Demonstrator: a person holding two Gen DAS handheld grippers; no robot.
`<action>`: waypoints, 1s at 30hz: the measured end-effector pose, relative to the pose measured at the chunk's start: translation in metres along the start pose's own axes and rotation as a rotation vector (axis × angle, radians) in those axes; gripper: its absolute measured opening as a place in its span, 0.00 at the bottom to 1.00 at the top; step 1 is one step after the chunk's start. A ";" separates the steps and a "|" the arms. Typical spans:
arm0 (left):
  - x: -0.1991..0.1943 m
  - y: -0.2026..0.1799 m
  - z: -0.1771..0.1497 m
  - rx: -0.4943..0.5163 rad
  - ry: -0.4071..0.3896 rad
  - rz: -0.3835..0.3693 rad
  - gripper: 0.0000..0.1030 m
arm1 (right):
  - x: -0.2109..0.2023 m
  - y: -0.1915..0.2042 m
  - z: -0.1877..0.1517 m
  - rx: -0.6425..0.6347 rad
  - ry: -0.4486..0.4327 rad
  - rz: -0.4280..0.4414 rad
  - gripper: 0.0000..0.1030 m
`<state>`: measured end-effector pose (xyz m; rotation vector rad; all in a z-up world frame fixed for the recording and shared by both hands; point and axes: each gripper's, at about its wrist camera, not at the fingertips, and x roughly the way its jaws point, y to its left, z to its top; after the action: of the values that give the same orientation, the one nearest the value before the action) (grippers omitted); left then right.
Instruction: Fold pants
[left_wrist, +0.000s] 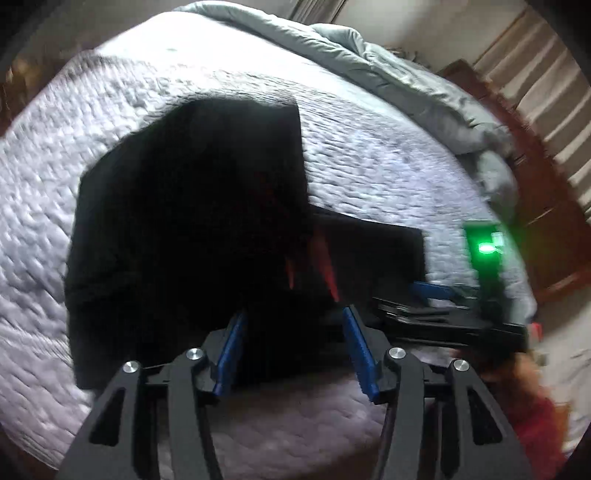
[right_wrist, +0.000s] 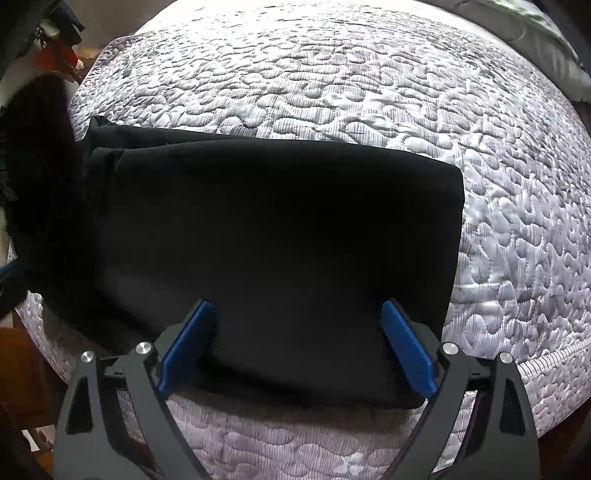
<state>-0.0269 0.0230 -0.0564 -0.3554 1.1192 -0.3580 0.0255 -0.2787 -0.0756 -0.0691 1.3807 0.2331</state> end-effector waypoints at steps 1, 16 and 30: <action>-0.010 0.004 0.000 -0.018 -0.016 -0.018 0.57 | 0.000 0.000 0.000 -0.001 0.000 0.000 0.90; 0.007 0.106 0.009 -0.164 -0.054 0.305 0.68 | 0.010 0.017 0.005 -0.015 0.008 -0.047 0.95; -0.022 0.110 0.020 -0.166 -0.047 0.363 0.78 | -0.046 0.109 0.043 -0.118 -0.037 0.134 0.92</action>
<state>-0.0064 0.1322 -0.0801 -0.2969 1.1448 0.0631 0.0373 -0.1699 -0.0128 -0.0699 1.3356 0.4260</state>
